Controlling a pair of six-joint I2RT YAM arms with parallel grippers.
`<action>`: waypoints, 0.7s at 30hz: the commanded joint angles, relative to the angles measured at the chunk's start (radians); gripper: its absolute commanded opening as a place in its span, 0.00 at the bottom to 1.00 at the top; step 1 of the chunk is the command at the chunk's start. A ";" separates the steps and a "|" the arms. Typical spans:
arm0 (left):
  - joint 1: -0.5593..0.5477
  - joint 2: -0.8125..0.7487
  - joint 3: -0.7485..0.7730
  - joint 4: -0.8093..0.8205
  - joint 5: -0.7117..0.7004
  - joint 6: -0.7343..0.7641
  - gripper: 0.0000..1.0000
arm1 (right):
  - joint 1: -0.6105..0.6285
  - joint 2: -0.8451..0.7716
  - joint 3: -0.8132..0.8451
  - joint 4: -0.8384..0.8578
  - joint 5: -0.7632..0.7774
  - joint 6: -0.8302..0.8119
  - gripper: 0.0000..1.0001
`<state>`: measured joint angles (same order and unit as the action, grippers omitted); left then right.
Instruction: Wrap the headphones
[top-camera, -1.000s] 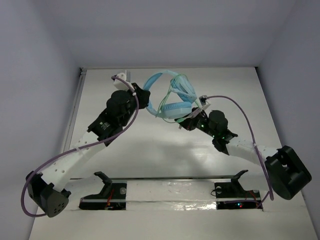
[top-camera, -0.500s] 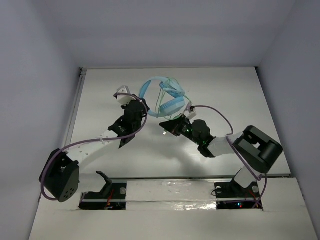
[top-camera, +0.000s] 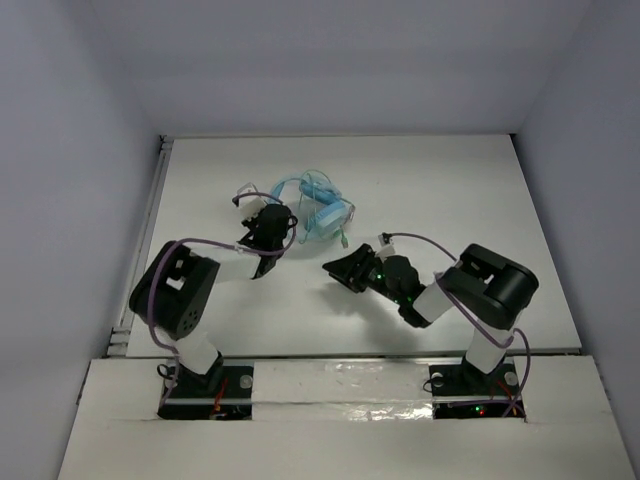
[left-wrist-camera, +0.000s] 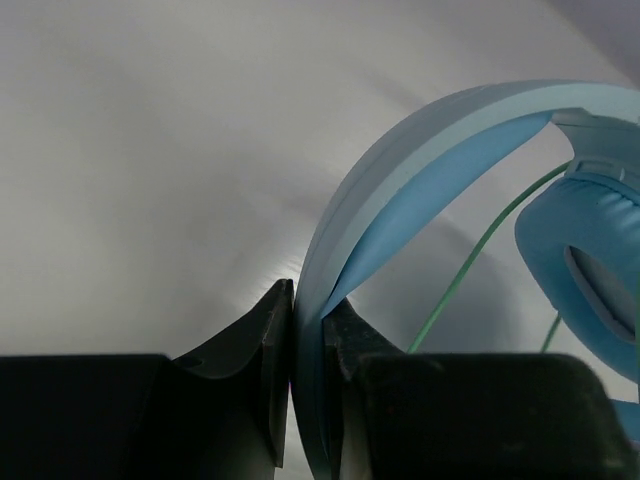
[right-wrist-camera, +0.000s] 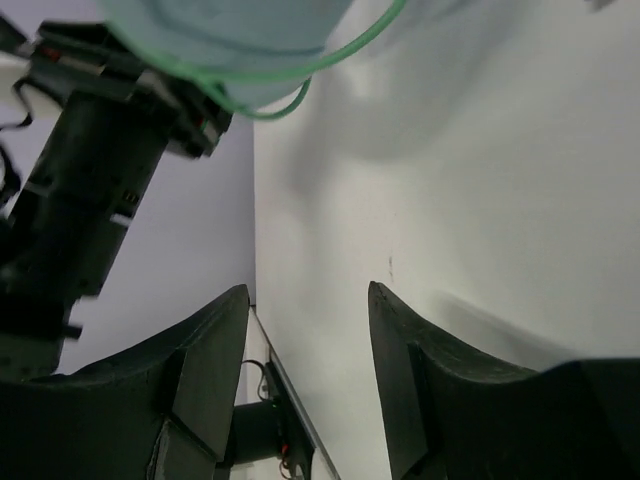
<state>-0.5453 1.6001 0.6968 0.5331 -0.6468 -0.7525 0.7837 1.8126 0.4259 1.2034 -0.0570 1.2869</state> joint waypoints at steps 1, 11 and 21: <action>0.070 0.073 0.122 0.165 0.097 -0.021 0.00 | 0.009 -0.074 -0.047 0.065 0.020 -0.024 0.58; 0.145 0.310 0.384 0.073 0.197 0.036 0.00 | 0.009 -0.519 -0.141 -0.319 0.052 -0.239 0.58; 0.172 0.457 0.646 -0.171 0.315 0.104 0.55 | 0.009 -0.892 0.086 -0.899 0.243 -0.514 0.54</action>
<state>-0.3927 2.0674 1.3022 0.4232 -0.3820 -0.6712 0.7868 0.9890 0.4316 0.4976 0.0917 0.8993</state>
